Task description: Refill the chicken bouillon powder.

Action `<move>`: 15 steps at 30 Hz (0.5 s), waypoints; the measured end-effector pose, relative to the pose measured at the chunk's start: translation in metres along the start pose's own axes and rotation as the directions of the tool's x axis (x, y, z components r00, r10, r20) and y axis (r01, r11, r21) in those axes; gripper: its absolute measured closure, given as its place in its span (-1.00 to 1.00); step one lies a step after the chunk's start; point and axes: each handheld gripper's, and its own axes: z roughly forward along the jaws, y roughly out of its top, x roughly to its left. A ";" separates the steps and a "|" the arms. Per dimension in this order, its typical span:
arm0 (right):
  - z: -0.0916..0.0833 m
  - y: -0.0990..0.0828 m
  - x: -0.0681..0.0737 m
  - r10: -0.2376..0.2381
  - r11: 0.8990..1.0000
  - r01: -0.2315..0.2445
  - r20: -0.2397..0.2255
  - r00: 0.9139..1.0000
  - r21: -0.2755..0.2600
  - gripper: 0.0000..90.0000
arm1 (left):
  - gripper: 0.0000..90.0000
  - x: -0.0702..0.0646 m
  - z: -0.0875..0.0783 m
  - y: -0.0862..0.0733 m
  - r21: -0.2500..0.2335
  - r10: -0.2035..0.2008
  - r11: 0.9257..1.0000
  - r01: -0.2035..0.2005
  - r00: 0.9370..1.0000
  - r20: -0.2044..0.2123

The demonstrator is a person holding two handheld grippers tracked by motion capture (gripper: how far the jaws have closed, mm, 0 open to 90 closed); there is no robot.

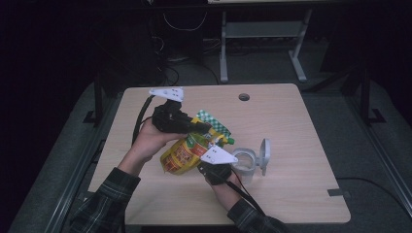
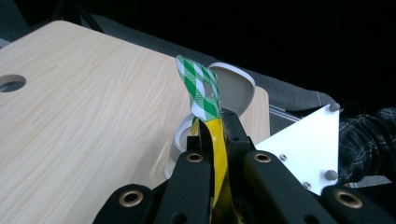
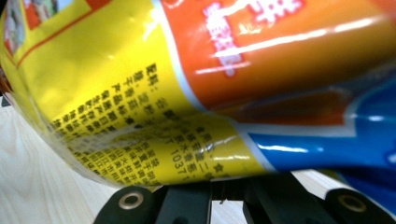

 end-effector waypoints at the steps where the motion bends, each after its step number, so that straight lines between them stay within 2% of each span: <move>1: -0.001 -0.001 -0.001 0.010 1.000 -0.010 -0.001 1.000 0.001 1.00 | 1.00 0.000 0.002 0.002 0.009 0.001 1.000 -0.001 1.000 0.005; 8: -0.004 -0.002 -0.008 0.025 1.000 -0.025 0.015 1.000 -0.010 1.00 | 1.00 0.000 0.012 0.011 0.037 0.010 0.999 -0.011 1.000 0.014; 15: -0.005 -0.004 -0.005 0.017 0.999 -0.017 0.022 1.000 -0.027 1.00 | 1.00 -0.002 0.019 0.017 0.078 0.019 0.997 -0.020 1.000 0.016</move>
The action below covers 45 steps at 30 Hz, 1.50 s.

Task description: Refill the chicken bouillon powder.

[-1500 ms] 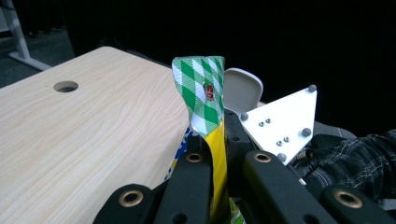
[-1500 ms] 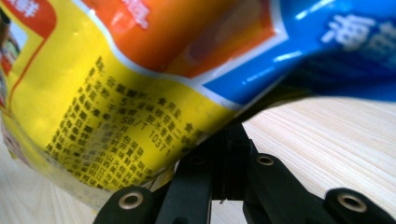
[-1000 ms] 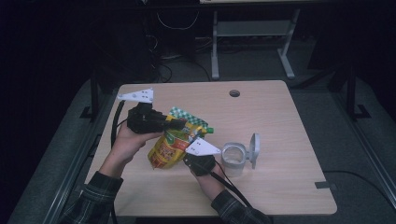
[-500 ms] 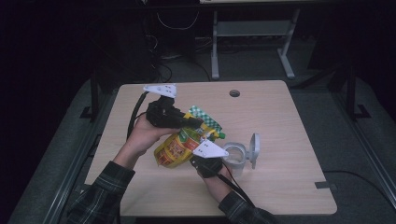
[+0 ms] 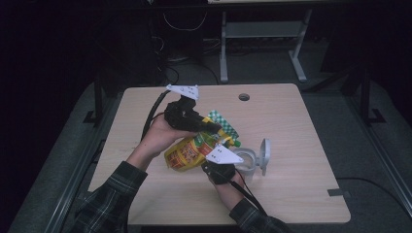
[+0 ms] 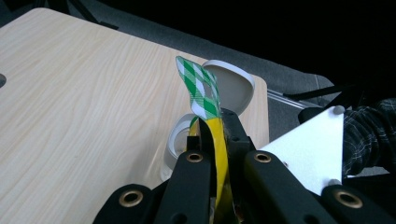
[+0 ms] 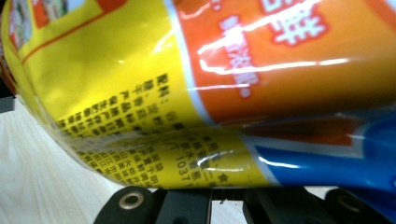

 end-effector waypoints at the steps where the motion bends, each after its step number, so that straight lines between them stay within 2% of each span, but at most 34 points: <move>1: 0.000 0.000 0.000 0.001 1.000 -0.001 -0.001 1.000 -0.002 1.00 | 1.00 -0.001 0.001 0.001 0.002 -0.004 1.000 0.004 1.000 0.001; 13: -0.002 -0.005 0.005 -0.014 0.999 0.014 -0.005 1.000 -0.032 1.00 | 1.00 -0.002 0.019 0.014 0.078 0.009 0.997 -0.009 1.000 0.005; 28: -0.004 -0.009 0.000 0.008 0.999 -0.008 0.008 1.000 -0.043 1.00 | 1.00 0.003 0.045 0.026 0.146 0.020 0.989 -0.025 0.999 0.036; 36: -0.007 -0.011 -0.001 0.027 0.998 -0.026 0.003 1.000 -0.051 1.00 | 1.00 0.004 0.055 0.031 0.185 0.016 0.982 -0.022 0.999 0.035; 45: -0.009 -0.009 -0.001 0.015 0.997 -0.015 -0.004 1.000 -0.076 1.00 | 1.00 0.002 0.065 0.039 0.231 0.019 0.973 -0.024 1.000 0.024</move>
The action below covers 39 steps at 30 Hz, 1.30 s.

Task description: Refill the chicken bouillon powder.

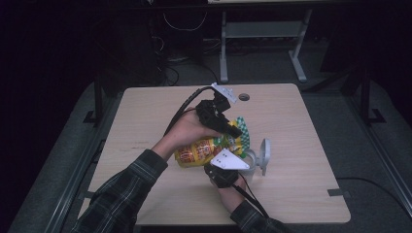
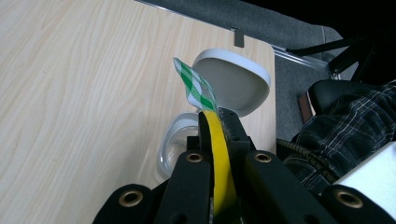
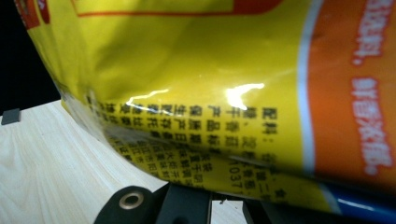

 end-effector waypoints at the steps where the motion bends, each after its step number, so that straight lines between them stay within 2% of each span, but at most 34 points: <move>1: 0.000 0.000 0.000 0.002 1.000 -0.002 0.000 1.000 -0.002 1.00 | 1.00 0.000 0.001 0.001 0.003 -0.004 1.000 0.004 1.000 0.000; 6: -0.001 0.001 -0.002 0.010 1.000 -0.010 0.003 1.000 -0.008 1.00 | 1.00 0.001 0.006 0.006 0.026 -0.013 1.000 0.013 1.000 -0.001; 18: -0.002 0.001 -0.002 0.008 1.000 -0.008 0.000 1.000 -0.019 1.00 | 1.00 0.001 0.012 0.009 0.042 -0.012 0.999 0.013 1.000 -0.002; 26: -0.003 0.002 -0.003 0.016 0.999 -0.016 -0.001 1.000 -0.031 1.00 | 1.00 0.000 0.014 0.012 0.053 -0.012 0.998 0.013 1.000 -0.008; 34: -0.005 0.003 -0.004 0.033 0.998 -0.033 -0.008 0.999 -0.049 1.00 | 1.00 0.000 0.018 0.018 0.072 -0.030 0.997 0.031 0.999 -0.015; 39: -0.007 0.003 -0.006 0.036 0.998 -0.037 -0.006 0.999 -0.057 1.00 | 1.00 -0.001 0.020 0.020 0.078 -0.024 0.997 0.025 1.000 -0.016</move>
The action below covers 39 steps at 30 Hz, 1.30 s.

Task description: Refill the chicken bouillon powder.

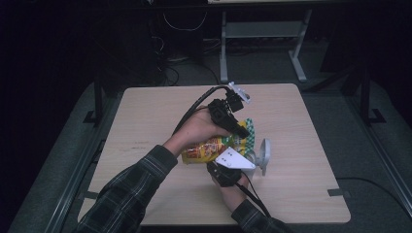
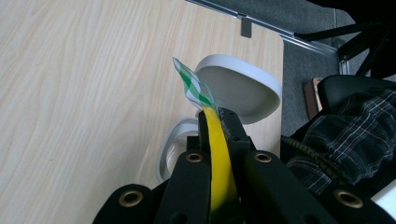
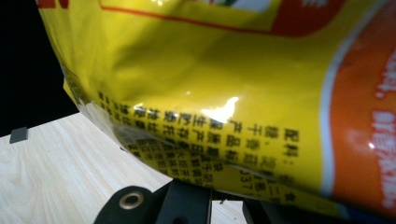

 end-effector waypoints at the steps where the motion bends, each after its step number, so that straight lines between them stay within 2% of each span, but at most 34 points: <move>1: 0.000 0.000 0.000 0.003 1.000 -0.003 -0.002 1.000 -0.002 1.00 | 1.00 0.000 0.001 0.000 0.002 -0.005 1.000 0.005 1.000 -0.002; 4: 0.000 0.000 0.000 0.000 1.000 0.000 -0.006 1.000 -0.005 1.00 | 1.00 0.001 0.002 0.002 0.018 -0.009 1.000 0.009 1.000 -0.003; 39: 0.000 -0.001 0.001 -0.007 1.000 0.007 -0.008 1.000 -0.004 1.00 | 1.00 0.001 0.004 0.001 0.025 -0.004 1.000 0.004 1.000 0.003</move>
